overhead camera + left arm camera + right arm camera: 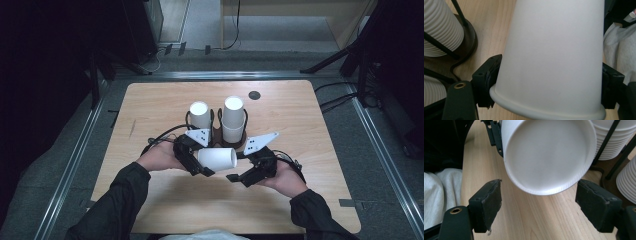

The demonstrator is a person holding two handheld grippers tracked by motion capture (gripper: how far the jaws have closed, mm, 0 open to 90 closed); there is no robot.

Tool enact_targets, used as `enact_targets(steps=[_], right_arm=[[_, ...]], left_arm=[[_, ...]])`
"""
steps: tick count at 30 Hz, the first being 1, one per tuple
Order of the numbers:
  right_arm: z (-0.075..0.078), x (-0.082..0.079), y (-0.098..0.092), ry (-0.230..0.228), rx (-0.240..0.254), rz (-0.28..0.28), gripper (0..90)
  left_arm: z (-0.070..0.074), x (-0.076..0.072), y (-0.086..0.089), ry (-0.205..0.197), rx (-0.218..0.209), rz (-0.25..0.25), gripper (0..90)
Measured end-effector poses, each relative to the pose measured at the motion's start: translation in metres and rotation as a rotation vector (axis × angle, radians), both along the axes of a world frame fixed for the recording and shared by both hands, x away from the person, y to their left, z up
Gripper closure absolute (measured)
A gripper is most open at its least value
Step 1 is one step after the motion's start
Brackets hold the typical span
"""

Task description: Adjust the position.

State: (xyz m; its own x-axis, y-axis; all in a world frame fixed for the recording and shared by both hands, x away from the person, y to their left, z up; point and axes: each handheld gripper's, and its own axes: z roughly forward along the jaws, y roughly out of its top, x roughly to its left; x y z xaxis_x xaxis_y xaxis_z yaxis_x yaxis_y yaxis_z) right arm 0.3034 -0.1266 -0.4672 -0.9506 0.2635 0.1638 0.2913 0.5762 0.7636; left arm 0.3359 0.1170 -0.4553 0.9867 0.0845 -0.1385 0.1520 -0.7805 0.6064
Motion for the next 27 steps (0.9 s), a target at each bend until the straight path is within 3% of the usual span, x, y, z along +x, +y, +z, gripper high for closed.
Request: enact_targets(steps=[7, 11, 17, 23, 27], right_arm=[[-0.002, -0.002, -0.002, 0.001, -0.006, -0.011, 21.1], [-0.004, -0.002, 0.000, -0.004, -0.011, -0.002, 21.1], [-0.006, -0.001, 0.006, 0.000, -0.014, 0.013, 21.1], [-0.008, -0.003, 0.013, 0.000, -0.028, 0.033, 22.6], [-0.009, -0.004, 0.016, -0.019, -0.027, 0.042, 29.0]], left_arm=[[-0.004, 0.000, -0.011, -0.016, 0.067, -0.034, 21.7], [-0.007, -0.001, -0.014, -0.009, 0.082, -0.043, 21.7], [-0.014, -0.005, -0.019, 0.004, 0.138, -0.067, 21.7], [-0.016, -0.005, -0.022, 0.016, 0.149, -0.076, 21.6], [-0.016, -0.005, -0.023, 0.025, 0.143, -0.075, 21.4]])
